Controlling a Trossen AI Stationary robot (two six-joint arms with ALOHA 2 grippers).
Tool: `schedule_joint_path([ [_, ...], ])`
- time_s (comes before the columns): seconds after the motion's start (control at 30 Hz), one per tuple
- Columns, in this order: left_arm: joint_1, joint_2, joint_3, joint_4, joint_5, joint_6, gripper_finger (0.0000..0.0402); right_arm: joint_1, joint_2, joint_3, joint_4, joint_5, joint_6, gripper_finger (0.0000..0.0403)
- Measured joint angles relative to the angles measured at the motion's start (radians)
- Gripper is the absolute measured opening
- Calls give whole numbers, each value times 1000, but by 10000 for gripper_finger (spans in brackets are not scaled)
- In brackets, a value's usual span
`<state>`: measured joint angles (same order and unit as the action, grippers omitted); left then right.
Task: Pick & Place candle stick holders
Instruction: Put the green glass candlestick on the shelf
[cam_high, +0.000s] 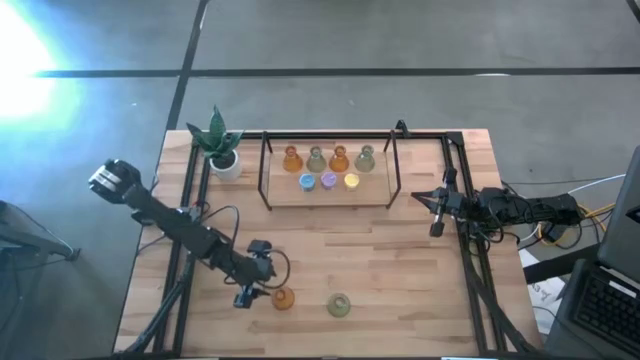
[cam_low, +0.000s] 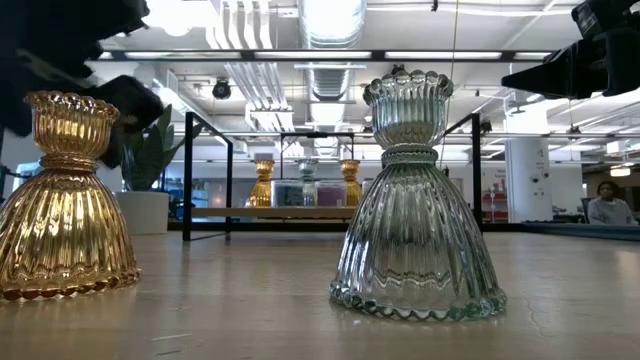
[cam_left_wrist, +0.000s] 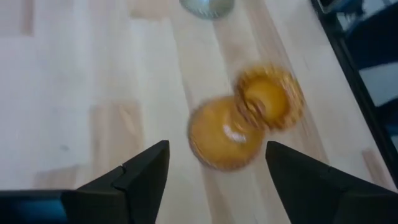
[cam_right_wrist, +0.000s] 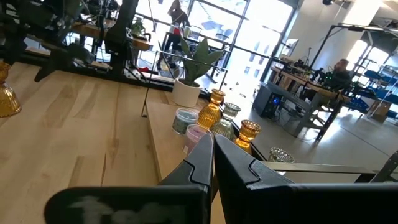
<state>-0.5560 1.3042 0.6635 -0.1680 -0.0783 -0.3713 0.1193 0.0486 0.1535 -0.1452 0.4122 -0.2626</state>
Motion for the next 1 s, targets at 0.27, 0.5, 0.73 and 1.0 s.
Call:
schedule_joint_path([
  [0.27, 27, -10, 53, -25, 45, 75, 294, 0, 0, 0, 0, 0, 0, 8],
  [0.5, 75, -25, 252, -298, 34, 228, 291, 0, 0, 0, 0, 0, 0, 8],
  [0.73, 107, 47, 360, -247, 52, 389, 291, 0, 0, 0, 0, 0, 0, 8],
  [1.0, 147, 237, 467, -182, 163, 519, 290, 0, 0, 0, 0, 0, 0, 8],
])
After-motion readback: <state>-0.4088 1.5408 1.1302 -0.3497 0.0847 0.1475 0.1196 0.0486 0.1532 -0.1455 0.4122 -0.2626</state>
